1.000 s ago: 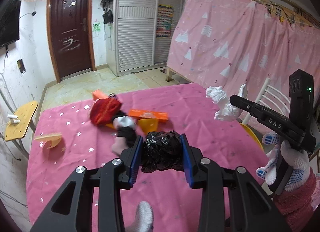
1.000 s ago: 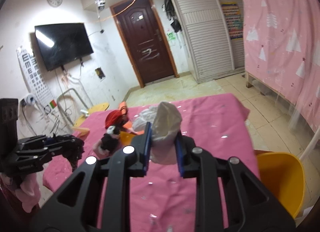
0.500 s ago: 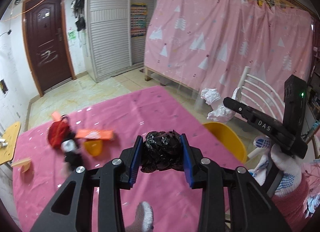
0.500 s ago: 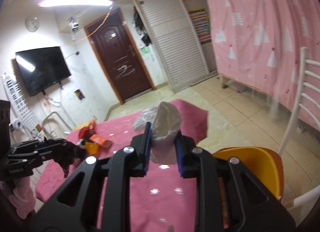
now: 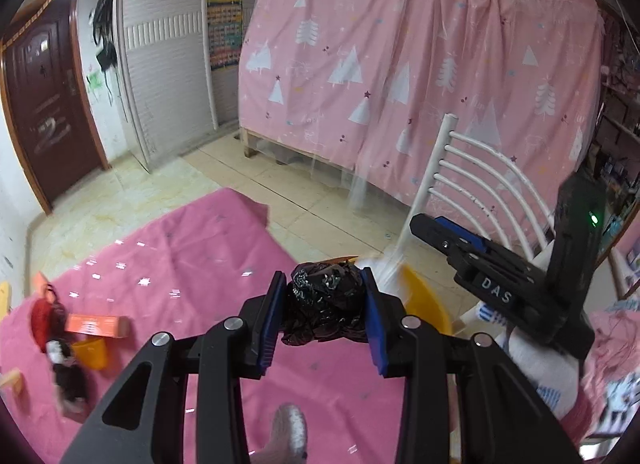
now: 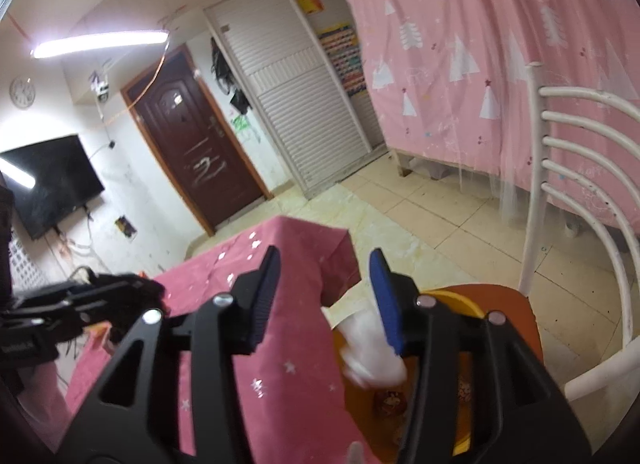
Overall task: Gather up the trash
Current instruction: 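Drop the black bag and white tissue into the yellow bin from both grippers, then move both grippers back to the table and grasp the pink glove with the left gripper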
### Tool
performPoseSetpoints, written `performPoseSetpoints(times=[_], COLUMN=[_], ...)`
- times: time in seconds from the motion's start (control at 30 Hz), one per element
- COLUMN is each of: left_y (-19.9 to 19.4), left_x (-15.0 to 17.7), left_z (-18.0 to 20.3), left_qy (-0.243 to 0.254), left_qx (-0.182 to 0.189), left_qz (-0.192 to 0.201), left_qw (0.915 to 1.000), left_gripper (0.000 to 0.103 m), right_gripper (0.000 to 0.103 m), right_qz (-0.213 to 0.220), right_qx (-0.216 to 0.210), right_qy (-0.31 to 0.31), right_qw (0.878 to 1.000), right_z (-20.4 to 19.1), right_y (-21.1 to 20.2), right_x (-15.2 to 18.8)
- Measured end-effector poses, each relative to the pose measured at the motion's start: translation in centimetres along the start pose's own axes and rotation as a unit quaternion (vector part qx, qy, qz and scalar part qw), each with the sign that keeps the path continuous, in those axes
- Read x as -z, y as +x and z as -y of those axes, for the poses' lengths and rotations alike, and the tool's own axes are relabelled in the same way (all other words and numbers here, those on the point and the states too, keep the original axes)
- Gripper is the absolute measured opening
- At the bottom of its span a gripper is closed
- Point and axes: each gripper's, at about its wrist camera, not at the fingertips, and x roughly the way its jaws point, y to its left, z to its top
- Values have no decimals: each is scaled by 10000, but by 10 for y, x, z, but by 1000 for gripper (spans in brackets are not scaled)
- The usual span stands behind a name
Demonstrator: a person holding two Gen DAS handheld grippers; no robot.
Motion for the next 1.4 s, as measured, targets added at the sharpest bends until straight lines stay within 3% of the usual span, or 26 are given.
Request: performPoseSetpoints(times=[0.23,0.33,0.4,0.47,0.97,1.4], left_y=[34,46,50,52,16,-38], left_x=[-9,-13,-14,-15,-2,7], left_z=[24,33,36,35,3,-69], left_qy=[-128,-163,-215,-305,-573,-865], left_qx=[283,469,527,516,299,-304], left_qz=[-34,-93,-115,-65,96,466], left_qw=[9995,9987,9983,9982,9979,9947], left_gripper=[29,34,61,71,71,71], right_gripper=[44,44,44,44,46,58], right_qz=[410,535,615,666,486,-31], right_qx=[91,120,129,112,-97,-336], right_qy=[379,535,621,674,438,-224], right_qw=[9984,9971,9961,9954,9978,9992], right_z=[23,33,37,40,17,-58], right_y=[-19,-23,-27,-30,-23,2], right_x=[-8,-10,-11,-12,-7,6])
